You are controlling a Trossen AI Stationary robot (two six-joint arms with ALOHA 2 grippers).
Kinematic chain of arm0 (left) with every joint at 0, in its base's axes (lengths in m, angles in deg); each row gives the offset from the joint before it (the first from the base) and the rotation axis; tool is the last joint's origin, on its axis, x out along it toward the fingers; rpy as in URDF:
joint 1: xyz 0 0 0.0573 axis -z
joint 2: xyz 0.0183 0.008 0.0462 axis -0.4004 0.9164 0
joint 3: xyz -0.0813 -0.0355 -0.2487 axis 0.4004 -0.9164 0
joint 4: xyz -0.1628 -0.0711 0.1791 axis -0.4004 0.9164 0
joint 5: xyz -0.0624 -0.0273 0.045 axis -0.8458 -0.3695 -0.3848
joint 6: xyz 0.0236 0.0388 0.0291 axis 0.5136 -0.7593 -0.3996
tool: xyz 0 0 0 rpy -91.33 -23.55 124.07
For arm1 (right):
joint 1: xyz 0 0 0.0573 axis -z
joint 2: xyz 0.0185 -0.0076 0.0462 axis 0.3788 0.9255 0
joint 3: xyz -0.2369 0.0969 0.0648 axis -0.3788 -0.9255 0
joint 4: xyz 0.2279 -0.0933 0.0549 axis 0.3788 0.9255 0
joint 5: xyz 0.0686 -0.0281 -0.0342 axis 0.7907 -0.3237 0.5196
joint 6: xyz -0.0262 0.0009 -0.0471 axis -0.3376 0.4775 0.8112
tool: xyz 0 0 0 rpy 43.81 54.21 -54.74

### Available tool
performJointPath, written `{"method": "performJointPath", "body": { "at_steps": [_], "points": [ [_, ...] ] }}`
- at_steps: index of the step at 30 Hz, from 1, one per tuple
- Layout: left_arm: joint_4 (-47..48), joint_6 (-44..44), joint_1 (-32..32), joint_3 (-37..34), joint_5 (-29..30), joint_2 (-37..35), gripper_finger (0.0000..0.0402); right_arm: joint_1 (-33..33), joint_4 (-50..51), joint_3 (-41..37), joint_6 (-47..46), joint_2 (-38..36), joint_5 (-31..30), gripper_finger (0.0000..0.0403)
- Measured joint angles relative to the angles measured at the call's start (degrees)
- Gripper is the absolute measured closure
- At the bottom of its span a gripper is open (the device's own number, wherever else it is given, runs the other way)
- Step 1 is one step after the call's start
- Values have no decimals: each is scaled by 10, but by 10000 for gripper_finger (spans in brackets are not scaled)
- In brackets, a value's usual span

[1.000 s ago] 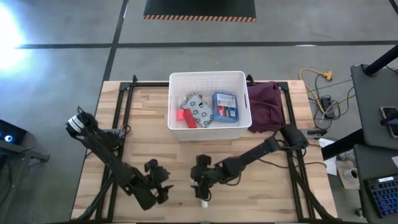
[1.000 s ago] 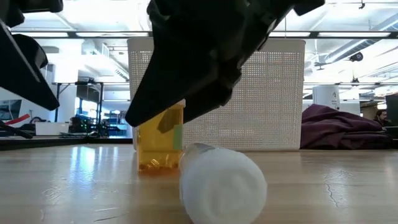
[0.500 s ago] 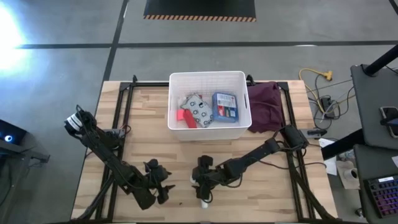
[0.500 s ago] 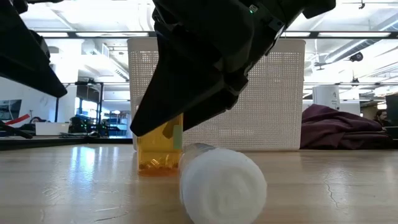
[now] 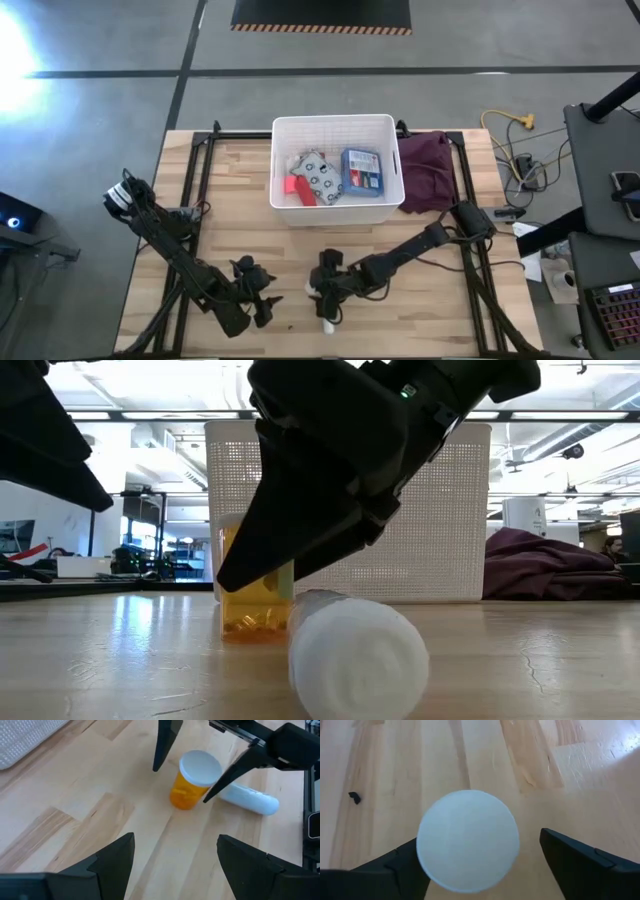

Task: Pick & place medical supplies in basket/bin
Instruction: Put the orange pill bottle into the white bin

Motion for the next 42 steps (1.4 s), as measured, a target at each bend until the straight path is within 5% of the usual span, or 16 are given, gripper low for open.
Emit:
{"method": "performJointPath", "body": {
  "at_steps": [23, 27, 36, 42],
  "points": [
    [8, 21, 5, 2, -6, -10, 139, 3, 48, 20, 47, -60, -13, 190],
    [12, 21, 8, 2, -5, -10, 139, 3, 67, 17, 28, -59, -19, 160],
    [18, 36, 20, 2, -5, -10, 139, -7, 99, 30, 20, -61, -15, 25],
    [18, 43, 20, 2, -5, -9, 139, -7, 101, 32, 22, -61, 4, 5]
  ]
}}
